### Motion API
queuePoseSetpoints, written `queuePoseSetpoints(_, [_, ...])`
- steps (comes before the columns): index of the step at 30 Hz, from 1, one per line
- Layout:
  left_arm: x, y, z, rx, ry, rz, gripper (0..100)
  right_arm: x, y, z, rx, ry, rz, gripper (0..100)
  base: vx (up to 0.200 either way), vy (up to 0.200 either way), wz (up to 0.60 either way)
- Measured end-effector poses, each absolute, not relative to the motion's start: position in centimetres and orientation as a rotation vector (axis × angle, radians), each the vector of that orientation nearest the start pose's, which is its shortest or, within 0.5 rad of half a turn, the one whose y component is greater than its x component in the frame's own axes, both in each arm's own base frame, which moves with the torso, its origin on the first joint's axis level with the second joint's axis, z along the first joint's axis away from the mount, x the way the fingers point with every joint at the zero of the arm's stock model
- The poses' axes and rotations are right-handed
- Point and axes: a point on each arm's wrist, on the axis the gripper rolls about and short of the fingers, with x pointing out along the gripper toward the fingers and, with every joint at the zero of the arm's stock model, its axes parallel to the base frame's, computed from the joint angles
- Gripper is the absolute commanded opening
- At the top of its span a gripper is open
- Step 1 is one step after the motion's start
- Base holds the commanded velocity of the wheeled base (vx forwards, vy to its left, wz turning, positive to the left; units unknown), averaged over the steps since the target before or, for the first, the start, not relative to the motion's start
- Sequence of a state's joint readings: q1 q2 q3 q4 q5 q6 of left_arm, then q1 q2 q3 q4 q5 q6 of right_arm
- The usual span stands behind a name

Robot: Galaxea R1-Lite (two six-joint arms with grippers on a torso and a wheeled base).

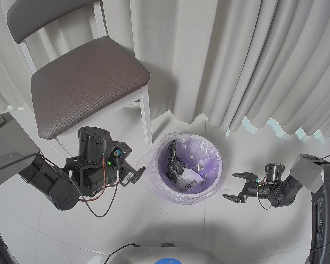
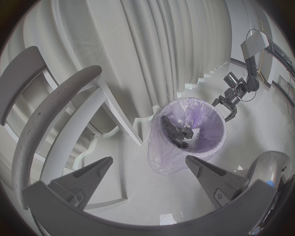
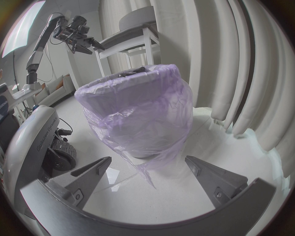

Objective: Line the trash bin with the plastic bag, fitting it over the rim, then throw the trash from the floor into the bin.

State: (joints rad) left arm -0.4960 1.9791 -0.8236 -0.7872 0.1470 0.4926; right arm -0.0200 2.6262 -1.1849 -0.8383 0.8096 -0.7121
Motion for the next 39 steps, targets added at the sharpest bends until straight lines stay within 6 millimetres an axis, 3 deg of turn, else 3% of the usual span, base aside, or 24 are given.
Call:
queuePoseSetpoints(10, [31.3,-17.5,11.4,0.613,0.252,-0.442,100,48.1,1.9,-5.6,-0.412,0.265,0.945,100,0.000,0.000,0.00])
queuePoseSetpoints(11, [31.3,-17.6,11.5,0.613,0.250,-0.443,100,48.3,2.1,-5.7,-0.406,0.276,0.951,0,0.000,0.000,0.00])
queuePoseSetpoints(18, [31.5,-17.8,11.8,0.613,0.246,-0.445,100,49.6,3.2,-6.2,-0.404,0.284,0.976,0,0.000,0.000,0.00])
queuePoseSetpoints(31, [31.6,-17.2,11.8,0.611,0.250,-0.431,100,52.1,3.2,-7.0,-0.383,0.311,0.977,0,0.000,0.000,0.00])
queuePoseSetpoints(39, [31.5,-17.0,11.9,0.608,0.246,-0.426,100,52.8,3.3,-9.8,-0.300,0.405,0.977,0,0.000,0.000,0.00])
